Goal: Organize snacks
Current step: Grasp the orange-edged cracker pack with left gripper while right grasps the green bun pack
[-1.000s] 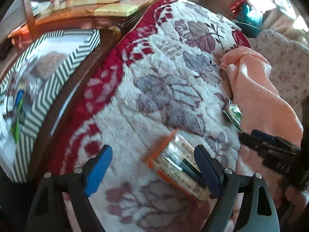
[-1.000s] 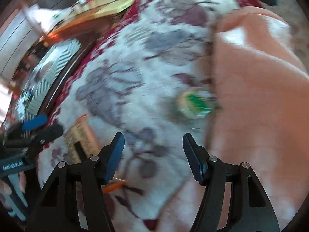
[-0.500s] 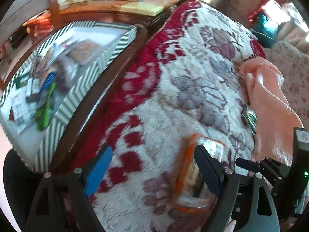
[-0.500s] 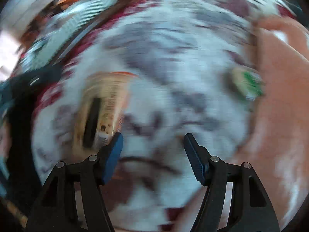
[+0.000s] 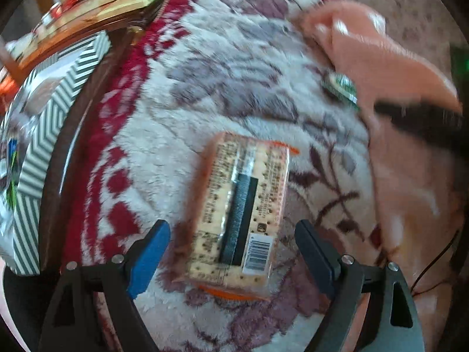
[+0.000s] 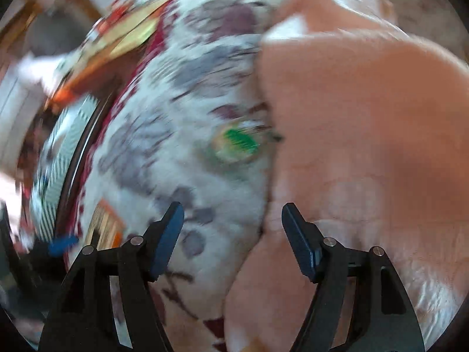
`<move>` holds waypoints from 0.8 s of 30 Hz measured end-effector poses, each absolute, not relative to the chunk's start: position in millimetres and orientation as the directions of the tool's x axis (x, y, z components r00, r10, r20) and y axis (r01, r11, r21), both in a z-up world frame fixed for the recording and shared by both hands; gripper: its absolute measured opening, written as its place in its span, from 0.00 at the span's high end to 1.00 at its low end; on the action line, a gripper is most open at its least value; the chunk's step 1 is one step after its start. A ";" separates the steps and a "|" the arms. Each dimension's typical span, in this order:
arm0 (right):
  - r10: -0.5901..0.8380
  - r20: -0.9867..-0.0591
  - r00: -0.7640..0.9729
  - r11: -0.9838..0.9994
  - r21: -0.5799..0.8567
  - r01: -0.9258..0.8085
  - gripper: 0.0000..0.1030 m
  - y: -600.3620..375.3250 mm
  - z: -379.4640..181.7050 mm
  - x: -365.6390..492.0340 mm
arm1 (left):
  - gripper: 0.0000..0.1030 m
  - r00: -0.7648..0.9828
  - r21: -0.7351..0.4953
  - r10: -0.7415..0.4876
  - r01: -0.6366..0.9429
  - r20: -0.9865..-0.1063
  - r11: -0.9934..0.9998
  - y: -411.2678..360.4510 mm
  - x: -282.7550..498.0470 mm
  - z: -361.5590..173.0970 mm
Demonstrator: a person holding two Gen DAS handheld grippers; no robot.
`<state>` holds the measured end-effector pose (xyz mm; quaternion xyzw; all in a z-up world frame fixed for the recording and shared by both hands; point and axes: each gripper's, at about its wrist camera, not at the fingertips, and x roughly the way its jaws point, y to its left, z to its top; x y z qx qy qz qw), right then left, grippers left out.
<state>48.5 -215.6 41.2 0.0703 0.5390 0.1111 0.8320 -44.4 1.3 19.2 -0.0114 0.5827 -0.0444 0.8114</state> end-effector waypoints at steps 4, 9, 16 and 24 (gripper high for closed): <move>0.217 -0.887 0.408 0.976 0.184 -0.118 0.32 -206.0 38.3 69.2 | 0.14 0.316 -0.011 -0.040 0.093 -0.948 0.996 -8.8 -34.9 10.2; 0.203 -0.903 0.378 0.979 0.186 -0.081 0.32 -194.6 22.4 105.7 | 0.12 0.345 0.035 0.001 0.090 -0.939 0.995 -12.4 -24.6 10.2; 0.207 -0.915 0.346 0.978 0.186 -0.092 0.43 -180.0 1.2 123.7 | 0.16 0.373 0.010 -0.033 0.113 -0.927 0.994 -5.1 -24.9 7.0; 0.231 -0.907 0.353 0.967 0.173 -0.189 0.53 -187.3 9.8 87.9 | 0.46 0.383 -0.095 -0.129 0.108 -0.915 0.990 16.8 -27.4 16.3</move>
